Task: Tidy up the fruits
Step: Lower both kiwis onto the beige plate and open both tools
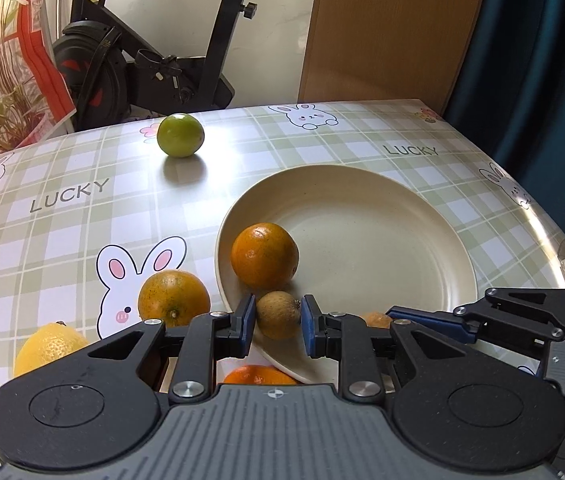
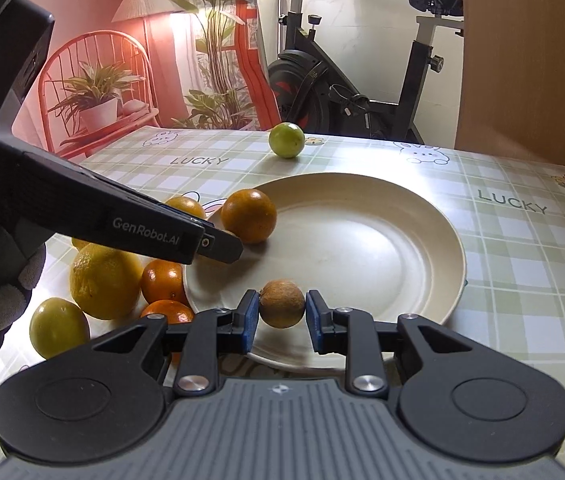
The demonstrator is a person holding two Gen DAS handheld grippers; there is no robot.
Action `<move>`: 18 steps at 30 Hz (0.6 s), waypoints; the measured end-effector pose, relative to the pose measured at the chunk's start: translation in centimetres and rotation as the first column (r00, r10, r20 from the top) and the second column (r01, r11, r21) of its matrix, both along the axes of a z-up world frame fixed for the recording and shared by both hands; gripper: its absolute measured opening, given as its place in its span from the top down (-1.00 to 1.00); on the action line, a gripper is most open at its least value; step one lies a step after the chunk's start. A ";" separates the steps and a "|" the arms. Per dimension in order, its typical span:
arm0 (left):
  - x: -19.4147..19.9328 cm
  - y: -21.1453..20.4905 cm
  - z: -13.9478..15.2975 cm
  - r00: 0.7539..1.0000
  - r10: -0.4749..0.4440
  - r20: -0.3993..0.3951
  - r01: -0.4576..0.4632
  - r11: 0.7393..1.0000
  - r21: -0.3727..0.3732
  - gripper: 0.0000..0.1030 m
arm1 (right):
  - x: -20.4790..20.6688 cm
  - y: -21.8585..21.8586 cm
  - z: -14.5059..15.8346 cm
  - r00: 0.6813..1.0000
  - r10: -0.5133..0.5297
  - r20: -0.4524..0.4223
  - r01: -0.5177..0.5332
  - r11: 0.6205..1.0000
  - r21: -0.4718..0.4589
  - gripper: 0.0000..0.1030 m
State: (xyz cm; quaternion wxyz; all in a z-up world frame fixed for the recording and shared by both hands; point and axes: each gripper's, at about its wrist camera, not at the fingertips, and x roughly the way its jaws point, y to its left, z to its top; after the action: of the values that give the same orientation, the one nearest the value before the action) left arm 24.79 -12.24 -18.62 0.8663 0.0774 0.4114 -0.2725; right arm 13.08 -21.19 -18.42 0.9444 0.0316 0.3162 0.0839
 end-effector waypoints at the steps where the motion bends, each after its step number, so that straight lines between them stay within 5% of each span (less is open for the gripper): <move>1: 0.1 0.0 0.0 1.000 0.006 -0.007 -0.006 1.000 -0.006 0.49 | 0.4 0.3 -0.1 1.000 0.010 -0.006 -0.010 1.000 0.003 0.47; 18: -1.5 3.3 3.3 0.995 0.103 0.004 -0.101 0.980 -0.172 0.42 | 1.1 1.9 -0.1 1.000 0.007 0.012 -0.008 0.998 0.068 0.38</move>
State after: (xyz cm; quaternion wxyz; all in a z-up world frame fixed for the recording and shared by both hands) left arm 23.30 -8.96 -15.29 0.8852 -0.0172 0.3844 -0.2616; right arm 14.15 -19.33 -18.50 0.9443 0.0620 0.3080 0.0984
